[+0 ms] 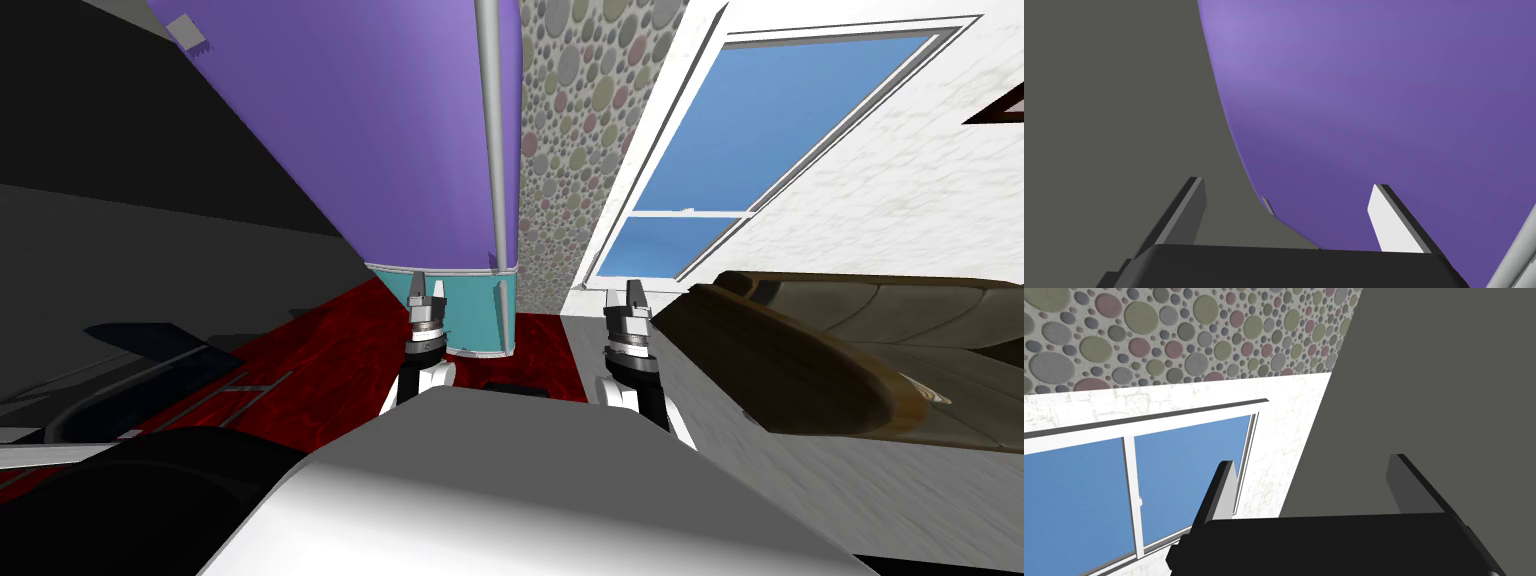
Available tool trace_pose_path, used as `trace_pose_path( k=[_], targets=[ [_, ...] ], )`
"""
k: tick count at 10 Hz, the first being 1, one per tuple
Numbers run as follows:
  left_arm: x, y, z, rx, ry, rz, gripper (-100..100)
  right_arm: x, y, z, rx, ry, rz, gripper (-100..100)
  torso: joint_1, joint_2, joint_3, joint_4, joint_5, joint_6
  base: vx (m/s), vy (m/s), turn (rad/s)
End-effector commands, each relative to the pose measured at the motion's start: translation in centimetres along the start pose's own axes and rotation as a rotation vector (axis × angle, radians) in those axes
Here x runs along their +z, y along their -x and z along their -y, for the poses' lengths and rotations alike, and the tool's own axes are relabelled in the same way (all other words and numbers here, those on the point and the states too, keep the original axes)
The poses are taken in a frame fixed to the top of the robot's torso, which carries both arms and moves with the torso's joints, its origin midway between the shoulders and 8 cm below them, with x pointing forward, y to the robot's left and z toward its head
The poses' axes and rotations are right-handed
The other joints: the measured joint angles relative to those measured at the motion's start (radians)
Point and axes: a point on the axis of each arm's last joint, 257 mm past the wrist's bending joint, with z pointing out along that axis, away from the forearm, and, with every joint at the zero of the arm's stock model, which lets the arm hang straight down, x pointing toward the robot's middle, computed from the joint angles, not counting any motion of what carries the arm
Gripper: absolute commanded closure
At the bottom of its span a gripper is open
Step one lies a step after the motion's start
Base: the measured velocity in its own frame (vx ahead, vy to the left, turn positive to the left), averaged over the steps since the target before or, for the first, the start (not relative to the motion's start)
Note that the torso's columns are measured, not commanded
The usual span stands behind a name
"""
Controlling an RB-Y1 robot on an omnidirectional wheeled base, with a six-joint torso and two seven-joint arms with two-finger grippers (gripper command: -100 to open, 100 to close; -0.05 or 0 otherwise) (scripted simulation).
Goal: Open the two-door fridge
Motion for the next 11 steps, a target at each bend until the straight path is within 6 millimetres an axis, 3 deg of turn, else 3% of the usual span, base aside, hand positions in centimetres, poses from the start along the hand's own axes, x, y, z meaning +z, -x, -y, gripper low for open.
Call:
trace_pose_path(
  k=[1, 9, 10, 11],
  targets=[
    [0.00, 0.00, 0.00, 0.000, 0.000, 0.000, 0, 0.00, 0.00, 0.00, 0.000, 0.000, 0.000, 0, 0.000, 0.040, -0.082, 0.041, 0.000, 0.000, 0.000, 0.000, 0.000],
    [0.01, 0.00, 0.02, 0.000, 0.000, 0.000, 0, 0.01, 0.00, -0.02, 0.000, 0.000, 0.000, 0, 0.000, 0.618, -1.234, 0.617, 0.000, 0.000, 0.000, 0.000, 0.000],
    [0.00, -0.24, -0.13, 0.014, 0.004, -0.037, -100, 0.01, 0.00, -0.02, 0.000, 0.000, 0.000, 0, 0.000, 0.691, -1.382, 0.691, 0.000, 0.000, 0.012, -0.006, -0.003],
    [0.00, -0.35, -0.27, 0.025, 0.010, -0.063, -100, 0.00, 0.00, 0.00, 0.000, 0.000, 0.000, 0, 0.000, 0.725, -1.451, 0.724, 0.000, 0.000, 0.013, -0.016, -0.004]
  ],
)
